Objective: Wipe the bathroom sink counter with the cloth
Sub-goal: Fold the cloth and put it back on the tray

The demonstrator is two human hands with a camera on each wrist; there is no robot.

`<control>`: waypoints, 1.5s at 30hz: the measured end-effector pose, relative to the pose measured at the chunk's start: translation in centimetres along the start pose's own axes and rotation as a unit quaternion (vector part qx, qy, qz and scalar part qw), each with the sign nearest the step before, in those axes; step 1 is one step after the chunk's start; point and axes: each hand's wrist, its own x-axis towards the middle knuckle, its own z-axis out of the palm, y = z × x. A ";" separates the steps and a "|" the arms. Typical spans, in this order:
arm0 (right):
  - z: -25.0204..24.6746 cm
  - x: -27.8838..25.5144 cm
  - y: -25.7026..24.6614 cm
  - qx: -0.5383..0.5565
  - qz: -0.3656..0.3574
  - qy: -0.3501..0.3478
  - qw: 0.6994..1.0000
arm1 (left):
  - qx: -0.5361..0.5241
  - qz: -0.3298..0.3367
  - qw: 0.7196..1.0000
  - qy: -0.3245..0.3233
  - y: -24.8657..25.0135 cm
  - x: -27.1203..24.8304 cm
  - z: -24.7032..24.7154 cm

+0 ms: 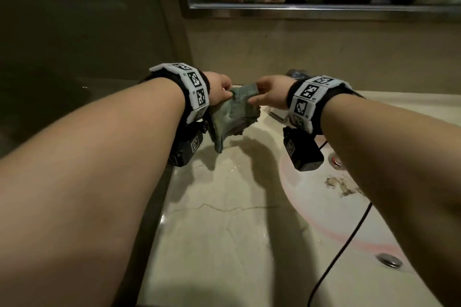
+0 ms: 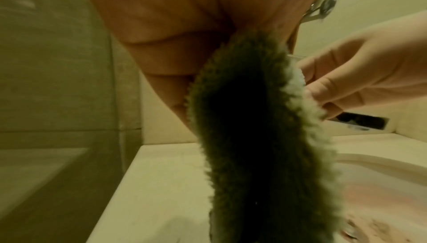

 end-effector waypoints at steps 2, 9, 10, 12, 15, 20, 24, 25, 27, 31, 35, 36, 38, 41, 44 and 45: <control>-0.7 -1.1 0.8 0.037 0.014 -0.003 0.999 | 0.010 0.022 1.000 -0.008 1.4 -0.4 -0.8; -4.3 -5.5 3.9 0.146 0.072 0.046 0.986 | -0.057 0.022 0.998 -0.026 6.3 -2.5 -2.7; -5.0 -6.4 4.4 0.143 0.078 0.049 0.985 | -0.061 0.022 0.997 -0.035 7.2 -2.8 -3.0; -6.2 -8.0 5.8 0.125 0.082 0.061 0.987 | -0.058 0.025 0.997 -0.035 9.3 -3.2 -3.3; -8.1 -10.5 8.6 0.064 0.089 0.070 0.991 | -0.088 0.035 0.995 -0.015 13.2 -3.8 -3.7; -11.5 -15.1 14.6 0.043 0.099 0.058 0.992 | -0.142 0.061 0.987 -0.035 20.6 -4.6 -3.7; -13.7 -19.0 19.6 0.066 0.114 0.040 0.990 | -0.157 0.085 0.983 -0.040 26.8 -5.2 -3.3; -14.1 -20.0 20.8 0.074 0.121 0.041 0.989 | -0.152 0.091 0.983 -0.047 28.2 -5.2 -3.2; -14.7 -21.6 23.3 0.086 0.133 0.044 0.986 | -0.147 0.101 0.982 -0.055 31.1 -5.2 -2.8; -15.6 -24.5 28.5 0.083 0.165 0.050 0.981 | -0.094 0.145 0.984 -0.033 37.0 -5.5 -1.3; -15.8 -27.6 33.3 0.064 0.213 0.049 0.974 | -0.085 0.183 0.978 -0.055 42.5 -5.4 0.8; -15.7 -28.3 34.4 0.055 0.225 0.048 0.972 | -0.084 0.190 0.977 -0.058 43.8 -5.5 1.3; -15.5 -29.7 36.8 0.055 0.248 0.046 0.966 | -0.077 0.208 0.973 -0.058 46.3 -5.5 2.2; -14.9 -31.3 40.3 0.062 0.281 0.025 0.957 | -0.042 0.235 0.969 -0.067 49.5 -5.4 3.7; -13.8 -32.6 43.1 0.048 0.308 -0.007 0.950 | 0.011 0.259 0.963 -0.079 52.2 -5.2 5.6; -13.3 -33.0 44.0 0.049 0.313 -0.015 0.948 | 0.033 0.268 0.960 -0.076 53.0 -5.1 6.3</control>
